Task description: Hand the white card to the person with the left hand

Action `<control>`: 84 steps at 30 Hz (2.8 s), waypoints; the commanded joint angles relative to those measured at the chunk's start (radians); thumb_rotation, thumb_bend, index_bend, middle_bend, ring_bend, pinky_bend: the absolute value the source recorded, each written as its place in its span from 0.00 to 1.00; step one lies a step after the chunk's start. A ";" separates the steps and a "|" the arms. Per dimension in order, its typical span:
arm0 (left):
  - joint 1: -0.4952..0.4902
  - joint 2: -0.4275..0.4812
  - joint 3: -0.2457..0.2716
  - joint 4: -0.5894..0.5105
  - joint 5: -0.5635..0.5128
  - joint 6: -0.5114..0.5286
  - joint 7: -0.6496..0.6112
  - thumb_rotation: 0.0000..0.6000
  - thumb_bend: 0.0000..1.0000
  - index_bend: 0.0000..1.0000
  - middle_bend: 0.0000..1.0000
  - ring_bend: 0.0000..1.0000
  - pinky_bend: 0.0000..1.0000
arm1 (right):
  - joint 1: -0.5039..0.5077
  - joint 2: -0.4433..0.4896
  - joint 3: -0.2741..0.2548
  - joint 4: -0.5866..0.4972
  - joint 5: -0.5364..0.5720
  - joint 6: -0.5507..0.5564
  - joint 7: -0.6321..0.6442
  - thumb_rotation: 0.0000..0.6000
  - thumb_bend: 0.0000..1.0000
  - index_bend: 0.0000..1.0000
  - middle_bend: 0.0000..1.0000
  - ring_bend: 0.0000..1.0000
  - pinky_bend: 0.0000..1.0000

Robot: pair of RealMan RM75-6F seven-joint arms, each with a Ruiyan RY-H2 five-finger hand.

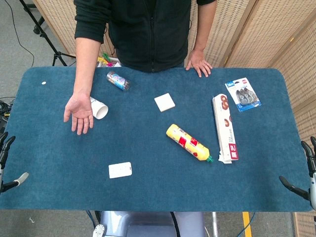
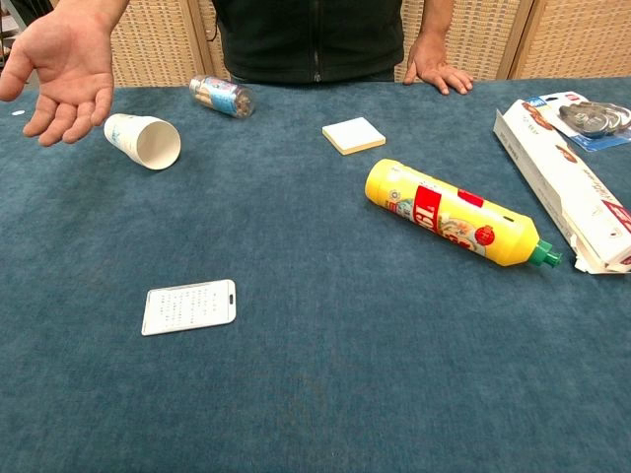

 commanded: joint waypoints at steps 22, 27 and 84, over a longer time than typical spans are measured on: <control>-0.216 -0.190 0.044 -0.147 -0.034 -0.490 0.073 1.00 0.01 0.21 0.00 0.00 0.00 | 0.004 0.057 -0.016 -0.039 0.035 -0.070 0.034 1.00 0.00 0.00 0.00 0.00 0.00; -0.270 -0.367 -0.024 -0.119 -0.197 -0.554 0.186 1.00 0.13 0.35 0.00 0.00 0.00 | 0.007 0.064 -0.014 -0.034 0.043 -0.079 0.061 1.00 0.00 0.00 0.00 0.00 0.00; -0.486 -0.650 -0.077 -0.046 -0.789 -0.474 0.675 1.00 0.21 0.51 0.00 0.00 0.00 | 0.008 0.072 -0.020 -0.032 0.031 -0.081 0.090 1.00 0.00 0.00 0.00 0.00 0.00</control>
